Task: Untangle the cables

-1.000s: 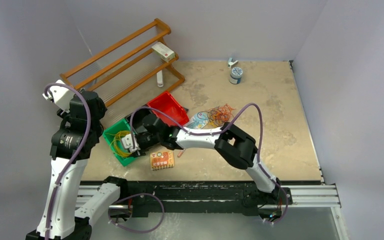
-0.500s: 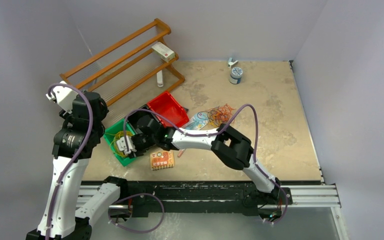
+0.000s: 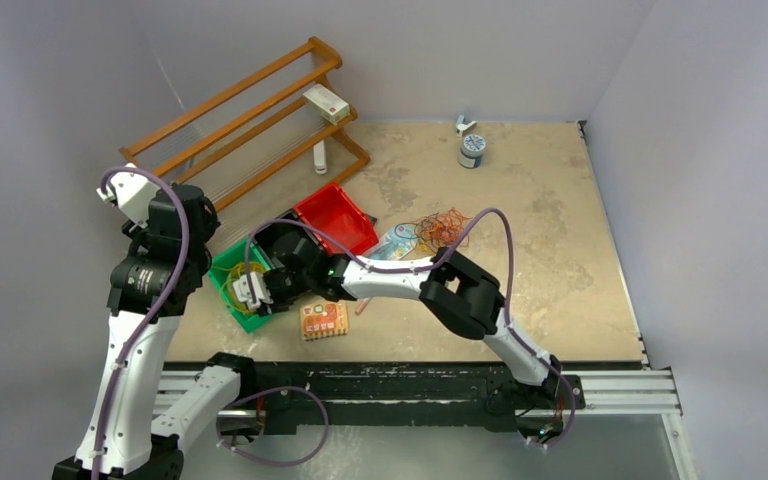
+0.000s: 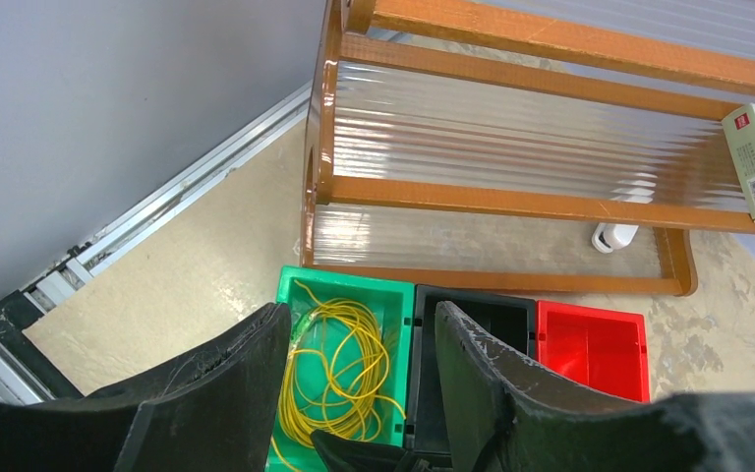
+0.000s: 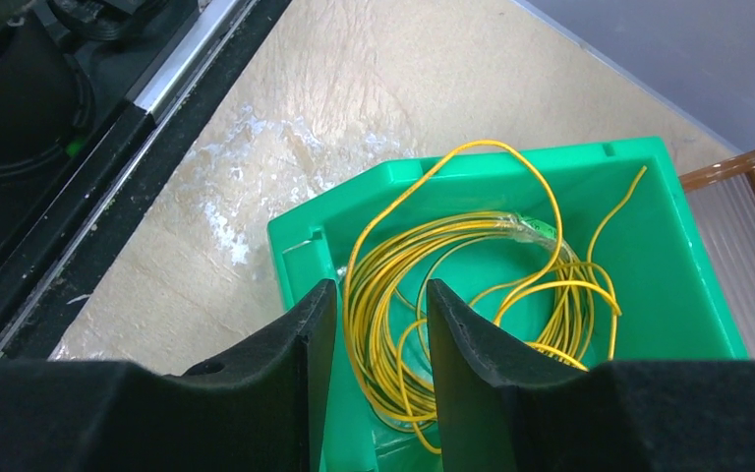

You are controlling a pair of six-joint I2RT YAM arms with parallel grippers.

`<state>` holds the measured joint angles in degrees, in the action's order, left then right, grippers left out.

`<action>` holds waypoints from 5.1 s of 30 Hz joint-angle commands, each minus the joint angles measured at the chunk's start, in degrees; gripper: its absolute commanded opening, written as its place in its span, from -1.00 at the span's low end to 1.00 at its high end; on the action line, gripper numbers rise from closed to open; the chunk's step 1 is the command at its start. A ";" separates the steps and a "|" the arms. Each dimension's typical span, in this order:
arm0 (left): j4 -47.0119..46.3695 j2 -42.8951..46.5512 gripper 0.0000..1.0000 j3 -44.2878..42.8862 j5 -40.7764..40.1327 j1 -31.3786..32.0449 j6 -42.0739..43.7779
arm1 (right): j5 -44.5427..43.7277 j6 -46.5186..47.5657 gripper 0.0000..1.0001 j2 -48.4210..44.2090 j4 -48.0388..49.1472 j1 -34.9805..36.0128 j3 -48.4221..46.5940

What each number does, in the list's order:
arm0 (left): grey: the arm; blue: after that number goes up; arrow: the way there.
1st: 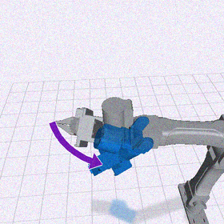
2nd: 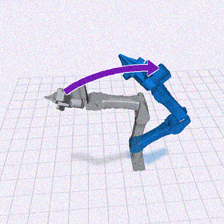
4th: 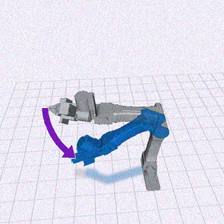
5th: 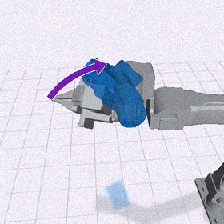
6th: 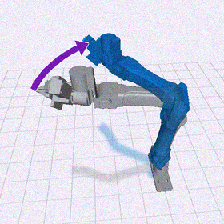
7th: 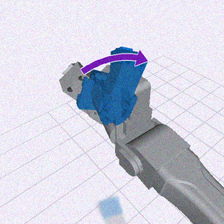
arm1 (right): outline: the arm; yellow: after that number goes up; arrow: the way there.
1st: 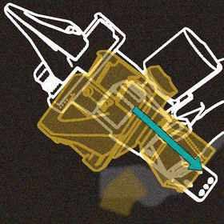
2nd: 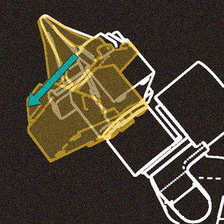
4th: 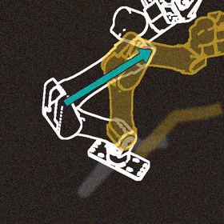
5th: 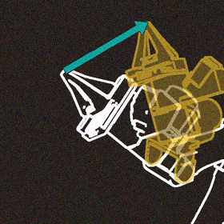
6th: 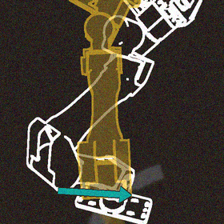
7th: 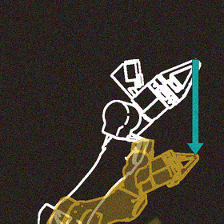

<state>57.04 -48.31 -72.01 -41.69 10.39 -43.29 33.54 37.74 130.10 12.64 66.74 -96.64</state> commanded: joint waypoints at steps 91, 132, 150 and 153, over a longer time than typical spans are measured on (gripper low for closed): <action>-4.00 -0.44 0.24 2.51 3.90 -0.37 -0.25 | -7.93 -22.13 0.01 -25.86 22.80 -3.18 23.37; -20.09 -5.28 -0.08 33.67 12.78 -0.29 -15.81 | -29.77 -45.37 -0.08 -44.72 18.01 -20.69 46.37; -26.58 -8.08 -0.11 43.99 17.12 -0.29 -19.25 | -28.53 -45.81 -0.09 -43.81 17.88 -20.69 46.30; -25.23 -7.50 -0.11 44.19 15.75 -0.29 -19.84 | -28.20 -45.75 -0.09 -43.54 17.86 -20.69 46.14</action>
<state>32.51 -56.62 -28.12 -24.62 10.26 -61.08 4.19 -8.49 86.26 28.97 45.84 -50.11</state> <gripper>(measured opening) 0.447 0.455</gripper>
